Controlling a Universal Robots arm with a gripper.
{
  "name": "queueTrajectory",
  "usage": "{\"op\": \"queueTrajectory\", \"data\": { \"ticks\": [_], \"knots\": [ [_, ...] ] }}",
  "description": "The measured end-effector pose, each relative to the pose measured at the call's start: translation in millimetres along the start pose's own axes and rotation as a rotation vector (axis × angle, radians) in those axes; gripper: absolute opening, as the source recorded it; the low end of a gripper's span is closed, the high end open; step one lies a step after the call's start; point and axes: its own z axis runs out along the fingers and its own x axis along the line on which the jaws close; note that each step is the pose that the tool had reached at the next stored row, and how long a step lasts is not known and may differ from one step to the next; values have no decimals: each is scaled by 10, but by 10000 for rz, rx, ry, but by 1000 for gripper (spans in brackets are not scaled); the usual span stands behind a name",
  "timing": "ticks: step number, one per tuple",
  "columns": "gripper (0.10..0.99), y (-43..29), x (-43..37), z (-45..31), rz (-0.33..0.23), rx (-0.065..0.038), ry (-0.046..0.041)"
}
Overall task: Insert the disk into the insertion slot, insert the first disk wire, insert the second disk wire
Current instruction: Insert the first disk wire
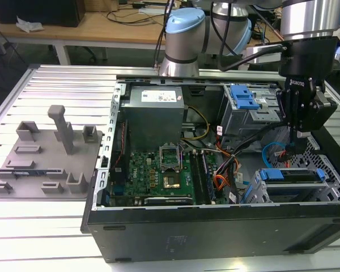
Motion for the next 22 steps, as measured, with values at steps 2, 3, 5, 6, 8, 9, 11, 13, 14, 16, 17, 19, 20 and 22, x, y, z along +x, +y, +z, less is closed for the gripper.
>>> {"op": "queueTrajectory", "data": {
  "ticks": [2,3,5,6,8,9,11,13,14,16,17,19,20,22],
  "knots": [
    [165,0,0,0,0,0,1],
    [165,0,0,0,-1,0,3],
    [165,0,0,0,-1,0,5],
    [165,0,0,0,-1,0,6],
    [165,-4,-1,2,-1,-3,3],
    [165,-8,1,4,-4,-8,3],
    [165,-9,8,6,-3,-11,-9],
    [165,-10,22,9,0,-13,-35],
    [165,-12,30,9,0,-14,-45],
    [165,-106,36,23,-107,-223,-48],
    [165,-131,36,26,-215,-454,-47],
    [165,-153,37,24,-354,-812,-45],
    [165,-160,38,22,-393,-890,-46],
    [165,-180,54,18,-499,-1098,-50]
  ]
}}
